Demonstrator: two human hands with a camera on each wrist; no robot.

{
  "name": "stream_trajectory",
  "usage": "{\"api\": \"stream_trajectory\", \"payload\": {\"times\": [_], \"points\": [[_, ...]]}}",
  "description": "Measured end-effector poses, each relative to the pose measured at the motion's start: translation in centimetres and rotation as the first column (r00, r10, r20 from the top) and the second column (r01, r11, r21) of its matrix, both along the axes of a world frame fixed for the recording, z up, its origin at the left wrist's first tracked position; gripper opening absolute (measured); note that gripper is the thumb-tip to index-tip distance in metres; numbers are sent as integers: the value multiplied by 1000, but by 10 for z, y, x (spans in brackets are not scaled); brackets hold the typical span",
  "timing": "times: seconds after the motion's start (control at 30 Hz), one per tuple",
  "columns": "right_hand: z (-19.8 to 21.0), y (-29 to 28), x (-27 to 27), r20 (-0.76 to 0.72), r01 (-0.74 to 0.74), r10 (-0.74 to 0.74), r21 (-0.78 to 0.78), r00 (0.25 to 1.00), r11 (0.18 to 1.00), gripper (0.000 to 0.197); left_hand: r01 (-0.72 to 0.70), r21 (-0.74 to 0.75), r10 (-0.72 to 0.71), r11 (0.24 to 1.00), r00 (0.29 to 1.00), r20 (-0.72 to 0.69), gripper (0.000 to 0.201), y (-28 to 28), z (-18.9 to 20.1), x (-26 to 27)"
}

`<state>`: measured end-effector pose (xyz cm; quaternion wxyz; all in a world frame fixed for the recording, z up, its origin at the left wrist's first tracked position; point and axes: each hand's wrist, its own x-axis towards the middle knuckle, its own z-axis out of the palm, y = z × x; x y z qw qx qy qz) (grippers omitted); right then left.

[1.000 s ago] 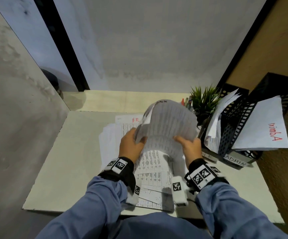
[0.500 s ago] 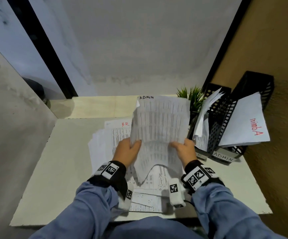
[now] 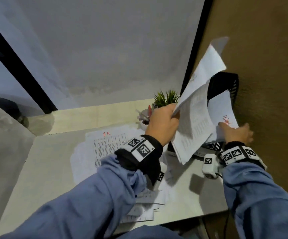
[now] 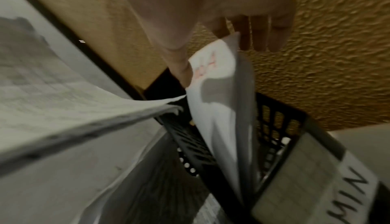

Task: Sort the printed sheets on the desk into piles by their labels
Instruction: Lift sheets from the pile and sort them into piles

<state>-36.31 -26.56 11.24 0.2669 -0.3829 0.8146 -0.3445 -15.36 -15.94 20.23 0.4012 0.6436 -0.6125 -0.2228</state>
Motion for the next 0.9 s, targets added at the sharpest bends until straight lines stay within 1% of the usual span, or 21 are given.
{"api": "stream_trajectory", "payload": {"times": [0.03,0.07,0.1,0.13,0.2,0.27,0.33,0.4,0.43,0.53,0.57,0.63,0.67,0.73,0.8,0.87,0.9], "points": [[-5,-2,-4,40,3,-4,30,999,1000,75,10,-11,-9,1000,1000,23,27,-8,-2,-10],[-6,-1,-6,70,4,-6,15,998,1000,64,23,-3,-23,1000,999,36,16,-16,-5,-19],[-7,0,-7,78,-2,4,-13,997,1000,52,27,4,-27,1000,998,52,17,-22,-7,-28],[-7,-1,-9,67,-19,22,-43,998,999,42,25,11,-26,1000,996,81,25,-27,-7,-36],[-6,-1,-10,35,-58,62,-112,997,992,31,23,16,-25,1000,988,149,35,-35,-5,-50],[-6,0,-9,-8,-139,141,-203,990,969,23,30,21,-34,999,974,222,37,-42,-5,-61],[-5,2,-8,-38,-211,209,-303,977,929,9,54,41,-63,998,961,268,36,-48,-9,-72],[-2,3,-6,-70,-255,248,-402,966,879,8,59,71,-76,996,959,273,33,-53,-15,-82],[1,3,-5,-99,-280,263,-427,960,860,7,53,86,-75,995,959,272,33,-57,-19,-86],[15,4,0,-106,-314,303,-500,947,807,17,21,102,-47,995,964,263,38,-63,-23,-97],[21,4,1,-97,-307,300,-500,949,810,15,16,104,-41,995,967,252,40,-66,-26,-100],[34,6,3,-82,-269,260,-433,962,860,13,5,128,-35,992,972,232,42,-70,-31,-104],[40,6,4,-95,-263,247,-413,964,872,15,5,148,-38,989,974,222,41,-71,-34,-105],[52,8,6,-119,-283,257,-431,959,857,19,16,196,-56,981,978,200,36,-73,-41,-109],[61,9,9,-146,-300,263,-481,954,824,19,22,235,-62,972,984,165,31,-73,-47,-112],[65,10,10,-153,-301,260,-517,953,801,17,7,248,-38,969,992,117,33,-75,-50,-114],[65,11,11,-152,-301,260,-513,954,804,18,-5,235,-16,972,996,85,38,-76,-50,-113]]}}
